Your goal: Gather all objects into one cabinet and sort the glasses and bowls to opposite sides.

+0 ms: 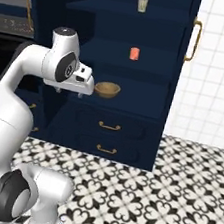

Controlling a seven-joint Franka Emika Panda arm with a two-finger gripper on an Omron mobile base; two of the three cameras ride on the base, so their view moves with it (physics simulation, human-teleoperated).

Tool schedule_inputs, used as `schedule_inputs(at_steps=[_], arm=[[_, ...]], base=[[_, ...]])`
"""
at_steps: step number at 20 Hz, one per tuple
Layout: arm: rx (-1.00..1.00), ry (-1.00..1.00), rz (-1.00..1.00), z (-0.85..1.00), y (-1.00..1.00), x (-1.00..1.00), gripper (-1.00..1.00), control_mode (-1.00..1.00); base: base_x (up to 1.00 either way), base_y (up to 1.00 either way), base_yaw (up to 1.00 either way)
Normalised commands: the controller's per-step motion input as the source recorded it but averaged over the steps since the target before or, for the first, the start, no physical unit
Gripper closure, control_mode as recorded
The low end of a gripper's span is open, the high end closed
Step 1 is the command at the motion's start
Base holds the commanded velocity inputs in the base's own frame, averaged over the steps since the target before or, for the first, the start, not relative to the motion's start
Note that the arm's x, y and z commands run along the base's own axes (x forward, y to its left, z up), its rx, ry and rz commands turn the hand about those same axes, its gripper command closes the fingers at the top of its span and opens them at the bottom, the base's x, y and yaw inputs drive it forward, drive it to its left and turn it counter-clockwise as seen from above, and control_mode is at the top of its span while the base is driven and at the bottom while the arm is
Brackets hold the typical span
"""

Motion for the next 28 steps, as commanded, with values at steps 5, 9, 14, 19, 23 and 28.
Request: schedule_inputs(at_steps=[5, 9, 14, 19, 23, 28], arm=[[0.00, 0.00, 0.00, 0.00, 0.00, 0.00, -1.00, 1.00], [0.00, 0.00, 0.00, 0.00, 0.00, 0.00, -1.00, 1.00], [0.00, 0.00, 0.00, 0.00, 0.00, 0.00, -1.00, 1.00], [0.00, 0.00, 0.00, 0.00, 0.00, 0.00, -1.00, 1.00], [0.00, 0.00, 0.00, 0.00, 0.00, 0.00, -1.00, 1.00], [0.00, 0.00, 0.00, 0.00, 0.00, 0.00, -1.00, 1.00]], base=[[-0.54, 0.11, 0.24], [-0.39, 0.26, 0.40], [-0.56, 0.30, 0.35], [-0.48, 0.36, 0.37], [-0.07, 0.51, 0.46], [0.13, 0.76, 0.58]])
